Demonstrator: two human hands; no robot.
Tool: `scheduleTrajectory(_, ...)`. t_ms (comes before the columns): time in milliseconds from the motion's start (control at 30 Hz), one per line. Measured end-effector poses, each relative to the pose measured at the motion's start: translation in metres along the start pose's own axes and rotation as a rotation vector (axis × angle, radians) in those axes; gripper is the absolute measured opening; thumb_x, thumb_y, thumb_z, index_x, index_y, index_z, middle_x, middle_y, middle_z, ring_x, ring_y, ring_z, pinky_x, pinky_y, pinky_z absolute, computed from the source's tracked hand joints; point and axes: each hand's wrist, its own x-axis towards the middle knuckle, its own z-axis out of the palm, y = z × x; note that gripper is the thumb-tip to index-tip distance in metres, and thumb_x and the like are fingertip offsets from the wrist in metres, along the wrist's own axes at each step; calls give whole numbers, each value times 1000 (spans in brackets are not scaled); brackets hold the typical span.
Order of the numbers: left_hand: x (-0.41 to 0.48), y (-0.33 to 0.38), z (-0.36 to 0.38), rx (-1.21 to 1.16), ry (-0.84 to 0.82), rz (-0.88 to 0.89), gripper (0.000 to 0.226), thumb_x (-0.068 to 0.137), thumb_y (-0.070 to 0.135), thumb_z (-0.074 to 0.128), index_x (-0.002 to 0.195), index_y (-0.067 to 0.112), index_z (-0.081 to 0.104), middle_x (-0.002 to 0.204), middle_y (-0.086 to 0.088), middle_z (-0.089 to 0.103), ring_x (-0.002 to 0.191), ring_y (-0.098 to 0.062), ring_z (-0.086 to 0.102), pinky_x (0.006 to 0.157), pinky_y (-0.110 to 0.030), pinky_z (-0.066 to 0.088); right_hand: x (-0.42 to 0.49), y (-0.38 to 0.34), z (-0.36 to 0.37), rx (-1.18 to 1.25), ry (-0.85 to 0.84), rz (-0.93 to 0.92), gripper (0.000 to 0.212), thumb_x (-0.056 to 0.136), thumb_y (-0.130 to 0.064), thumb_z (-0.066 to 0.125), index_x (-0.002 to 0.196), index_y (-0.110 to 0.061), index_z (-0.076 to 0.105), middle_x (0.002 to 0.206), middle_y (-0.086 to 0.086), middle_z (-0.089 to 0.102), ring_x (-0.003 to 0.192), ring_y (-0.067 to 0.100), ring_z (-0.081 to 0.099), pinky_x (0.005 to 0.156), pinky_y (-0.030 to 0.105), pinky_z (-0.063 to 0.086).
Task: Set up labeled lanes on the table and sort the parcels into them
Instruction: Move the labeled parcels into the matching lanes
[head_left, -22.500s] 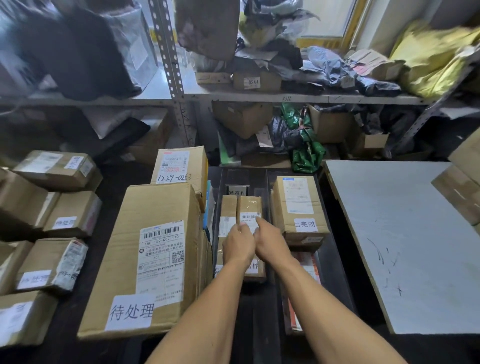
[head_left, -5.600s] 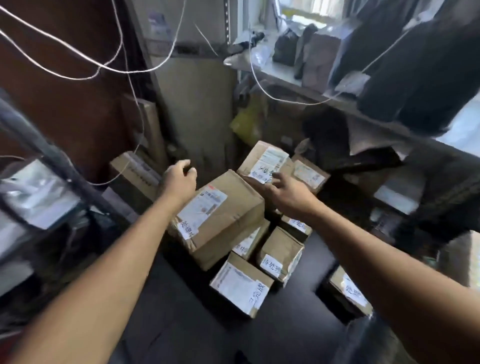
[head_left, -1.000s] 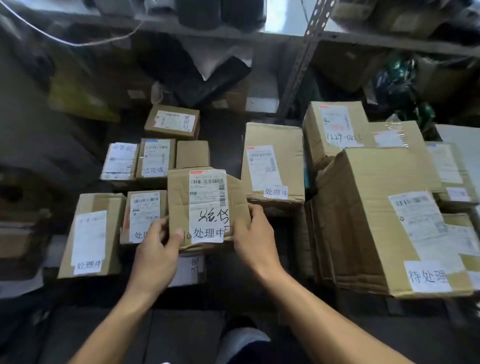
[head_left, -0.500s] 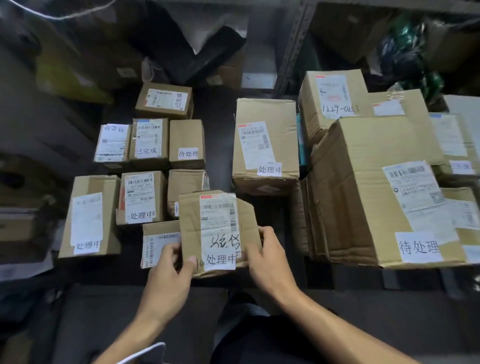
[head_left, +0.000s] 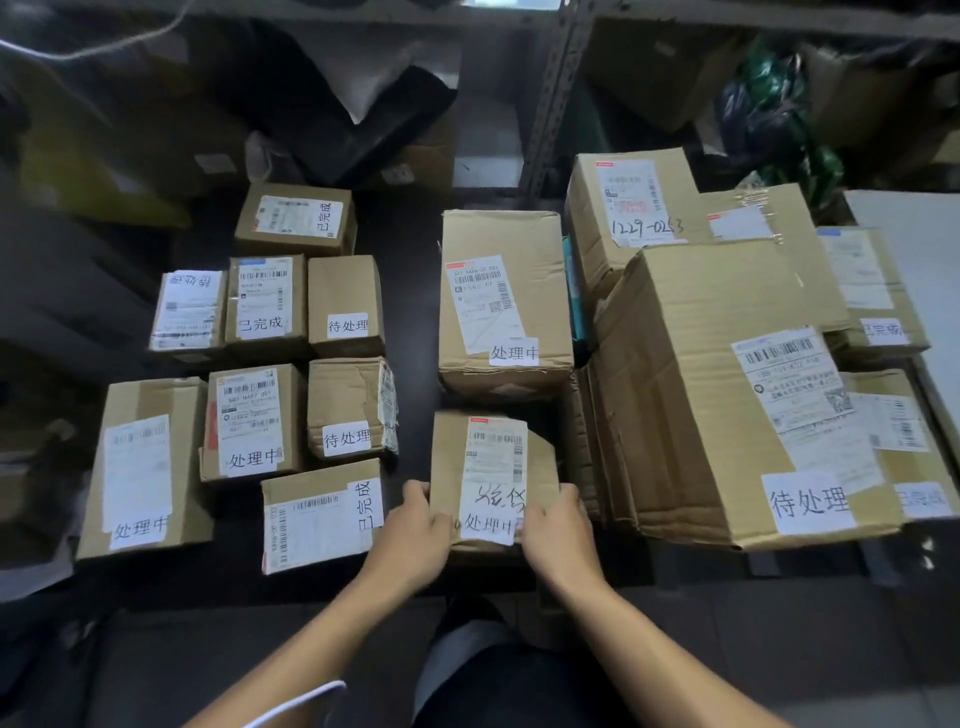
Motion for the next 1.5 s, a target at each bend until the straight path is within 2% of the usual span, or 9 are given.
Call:
scheduleTrajectory(133, 14, 10, 12, 52, -25, -30, 24, 99, 20, 42, 120, 12, 35, 113, -8, 60, 91, -21, 54, 73, -30, 37, 13, -6, 8, -47, 64, 49, 43, 95, -4, 38, 137, 5, 37, 140, 22, 43, 126, 39, 46, 101, 39, 40)
scheduleTrajectory(300, 20, 6, 23, 25, 15, -29, 30, 100, 21, 44, 125, 8, 34, 120, -17, 62, 105, -31, 61, 76, -30, 39, 22, -11, 9, -102, 47, 59, 66, 95, -4, 39, 155, 1, 10, 152, 21, 35, 136, 37, 40, 108, 39, 36)
scheduleTrajectory(533, 20, 1, 23, -40, 29, -20, 46, 100, 23, 45, 142, 10, 32, 133, -12, 57, 118, -27, 56, 82, -25, 37, 21, -7, 7, -107, 30, 25, 66, 97, -10, 41, 155, 0, 11, 154, 19, 32, 137, 34, 39, 109, 37, 36)
scheduleTrajectory(700, 14, -7, 9, -105, 38, 14, 48, 100, 24, 45, 146, 15, 35, 142, -5, 52, 131, -20, 48, 103, -27, 38, -2, -10, 11, -152, 106, -278, 58, 97, -12, 45, 151, -2, 28, 157, 13, 28, 145, 26, 24, 121, 32, 18)
scheduleTrajectory(867, 0, -33, -33, -429, 291, 59, 23, 97, 10, 50, 99, 25, 66, 103, 7, 71, 99, -6, 69, 94, -28, 52, -22, -43, 36, -142, -74, -577, 46, 96, -11, 49, 141, -7, 44, 141, 6, 49, 133, 18, 42, 108, 14, 22)
scheduleTrajectory(967, -13, -65, -63, -549, 590, 15, 30, 97, 4, 47, 85, 25, 65, 86, 5, 72, 82, -7, 72, 78, -28, 58, -26, -62, 64, -158, -273, -510, 46, 97, -14, 47, 143, -11, 44, 139, 4, 56, 127, 16, 50, 103, 20, 33)
scheduleTrajectory(1100, -15, -119, -83, -560, 753, -125, 26, 94, 10, 49, 86, 28, 65, 88, 6, 71, 88, -15, 70, 84, -40, 56, -32, -78, 93, -208, -396, -392, 44, 96, -10, 42, 140, -11, 46, 138, 5, 58, 126, 22, 53, 92, 21, 36)
scheduleTrajectory(1333, -4, -160, -69, -477, 624, -285, 41, 97, 20, 51, 137, 14, 47, 140, -4, 52, 128, -17, 48, 106, -32, 37, -21, -88, 123, -169, -387, -207, 36, 95, -12, 40, 129, -13, 52, 130, 6, 60, 120, 27, 54, 86, 25, 36)
scheduleTrajectory(1500, -3, -165, -50, -590, 402, -258, 39, 100, 28, 45, 138, 27, 46, 130, 7, 58, 126, -16, 51, 101, -33, 41, -9, -69, 144, -122, -518, -174, 38, 80, -34, 39, 113, -31, 58, 127, -5, 65, 116, 21, 60, 105, 43, 46)
